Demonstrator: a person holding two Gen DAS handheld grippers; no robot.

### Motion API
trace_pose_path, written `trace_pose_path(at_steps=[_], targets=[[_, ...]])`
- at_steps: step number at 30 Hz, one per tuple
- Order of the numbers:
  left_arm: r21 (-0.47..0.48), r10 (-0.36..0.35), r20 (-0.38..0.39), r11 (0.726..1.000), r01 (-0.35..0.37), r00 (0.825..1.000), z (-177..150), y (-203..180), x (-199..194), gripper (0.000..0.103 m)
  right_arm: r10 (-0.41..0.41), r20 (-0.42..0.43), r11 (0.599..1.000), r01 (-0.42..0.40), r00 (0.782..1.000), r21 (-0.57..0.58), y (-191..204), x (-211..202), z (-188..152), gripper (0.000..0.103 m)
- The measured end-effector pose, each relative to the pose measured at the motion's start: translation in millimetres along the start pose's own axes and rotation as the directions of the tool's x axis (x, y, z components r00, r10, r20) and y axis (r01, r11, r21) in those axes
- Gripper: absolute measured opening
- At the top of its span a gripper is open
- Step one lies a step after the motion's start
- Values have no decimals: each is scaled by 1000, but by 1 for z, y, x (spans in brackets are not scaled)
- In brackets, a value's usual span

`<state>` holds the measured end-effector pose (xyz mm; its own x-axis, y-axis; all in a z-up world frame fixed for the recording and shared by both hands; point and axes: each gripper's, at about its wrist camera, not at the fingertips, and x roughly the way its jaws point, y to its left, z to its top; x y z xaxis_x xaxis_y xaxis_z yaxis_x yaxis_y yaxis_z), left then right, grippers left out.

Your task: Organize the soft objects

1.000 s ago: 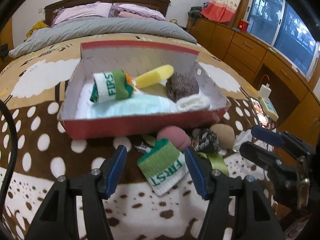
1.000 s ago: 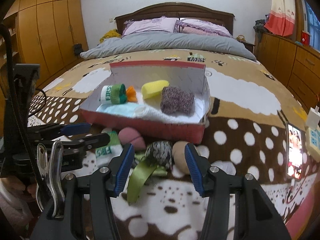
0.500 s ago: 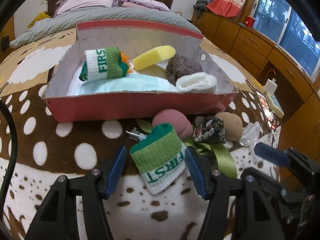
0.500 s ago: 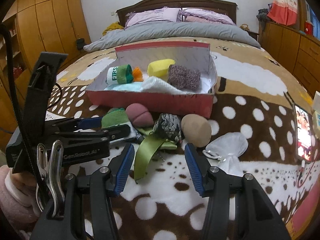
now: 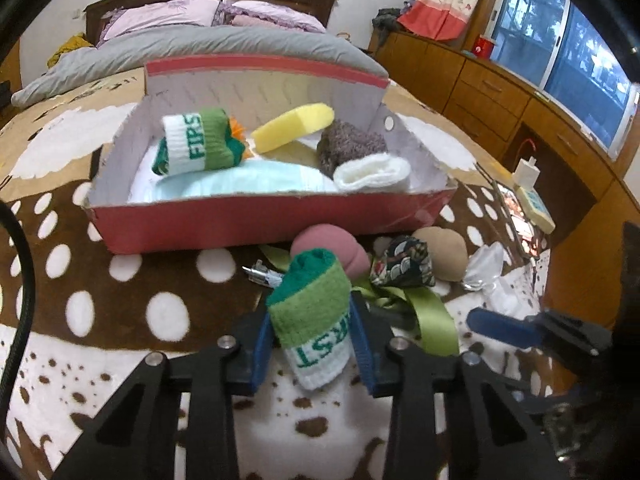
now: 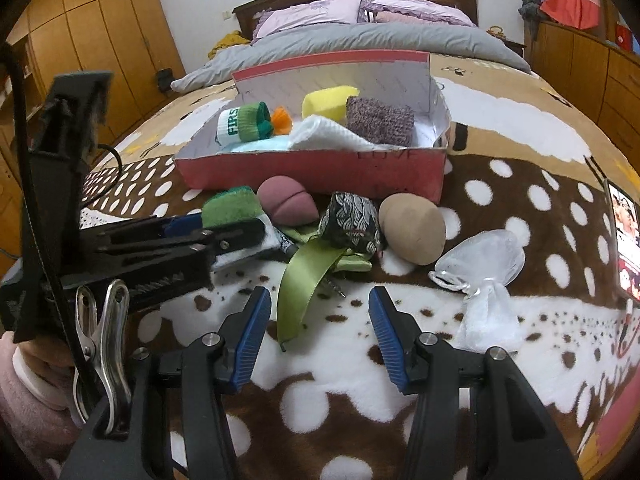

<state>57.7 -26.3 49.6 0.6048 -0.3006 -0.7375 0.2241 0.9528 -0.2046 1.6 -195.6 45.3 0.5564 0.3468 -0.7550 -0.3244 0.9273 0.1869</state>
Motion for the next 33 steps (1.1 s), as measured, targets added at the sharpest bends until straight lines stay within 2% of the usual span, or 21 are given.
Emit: trace_pose_path(at_steps=[5, 11, 19, 25, 33], targets=[[-14, 7, 47, 1000, -7, 999, 5, 10, -20, 35, 18, -13, 1000, -19, 1000, -16, 5, 5, -1, 50], [-22, 49, 79, 999, -48, 996, 6, 21, -34, 35, 26, -29, 999, -27, 999, -31, 11, 12, -3, 36], [-45, 61, 79, 997, -58, 995, 5, 28, -37, 35, 4, -33, 999, -6, 999, -43, 14, 18, -5, 3], [-42, 58, 92, 998, -55, 994, 5, 28, -43, 35, -15, 62, 996, 20, 998, -88, 22, -4, 0, 1], [-37, 61, 121, 998, -57, 991, 7, 26, -57, 35, -22, 186, 990, 48, 982, -136, 29, -41, 20, 1]])
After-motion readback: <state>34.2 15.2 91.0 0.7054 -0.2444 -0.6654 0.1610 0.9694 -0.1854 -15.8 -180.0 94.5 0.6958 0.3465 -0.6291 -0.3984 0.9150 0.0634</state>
